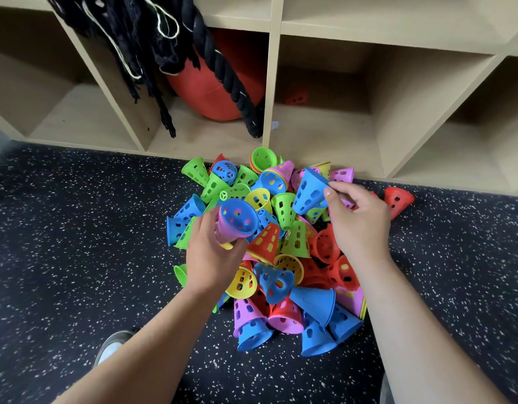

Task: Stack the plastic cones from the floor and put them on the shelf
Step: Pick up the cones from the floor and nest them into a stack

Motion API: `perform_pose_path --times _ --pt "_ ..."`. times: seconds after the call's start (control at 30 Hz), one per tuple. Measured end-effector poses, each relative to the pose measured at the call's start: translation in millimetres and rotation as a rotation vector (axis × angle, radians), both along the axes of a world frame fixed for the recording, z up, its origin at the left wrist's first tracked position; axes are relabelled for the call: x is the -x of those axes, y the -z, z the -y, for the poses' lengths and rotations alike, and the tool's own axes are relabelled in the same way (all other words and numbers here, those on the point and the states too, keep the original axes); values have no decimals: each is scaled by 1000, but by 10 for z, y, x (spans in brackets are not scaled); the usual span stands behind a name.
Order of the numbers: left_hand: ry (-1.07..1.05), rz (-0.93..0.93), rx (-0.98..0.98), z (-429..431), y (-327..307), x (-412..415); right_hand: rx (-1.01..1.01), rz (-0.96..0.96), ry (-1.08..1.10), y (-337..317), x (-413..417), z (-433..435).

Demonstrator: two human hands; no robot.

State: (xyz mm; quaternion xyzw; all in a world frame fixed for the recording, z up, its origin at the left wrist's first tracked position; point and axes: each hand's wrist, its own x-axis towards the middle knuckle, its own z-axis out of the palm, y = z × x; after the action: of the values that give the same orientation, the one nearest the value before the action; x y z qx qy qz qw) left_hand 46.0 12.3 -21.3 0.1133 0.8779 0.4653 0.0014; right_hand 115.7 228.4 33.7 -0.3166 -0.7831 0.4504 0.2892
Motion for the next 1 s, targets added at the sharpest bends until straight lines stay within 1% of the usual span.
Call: perform_pose_path --times 0.27,0.43,0.6,0.67,0.73,0.83,0.87,0.9,0.97,1.0 --pt "33 -1 -16 -56 -41 -31 73 -168 -125 -184 81 218" --pt "43 -28 -8 -60 -37 -2 68 -181 -210 -246 140 312" --pt "56 -44 -68 -80 -32 2 56 -167 -225 -184 117 328" --pt "62 -58 -52 -95 -20 0 61 -152 -225 -157 108 349" --pt "71 -51 -73 -115 -31 -18 104 -89 -277 -142 89 360" --pt "96 -54 -101 -134 -37 -36 117 138 -428 -117 52 325" --pt "96 -56 -99 -131 -25 -33 114 169 -425 -105 40 292" --pt "90 -49 -99 -127 -9 -26 138 158 -381 -91 34 246" --pt "77 -32 -110 -110 16 -11 185 109 -230 -72 35 133" --pt "75 -28 -118 -105 17 -7 163 109 -160 -55 38 67"
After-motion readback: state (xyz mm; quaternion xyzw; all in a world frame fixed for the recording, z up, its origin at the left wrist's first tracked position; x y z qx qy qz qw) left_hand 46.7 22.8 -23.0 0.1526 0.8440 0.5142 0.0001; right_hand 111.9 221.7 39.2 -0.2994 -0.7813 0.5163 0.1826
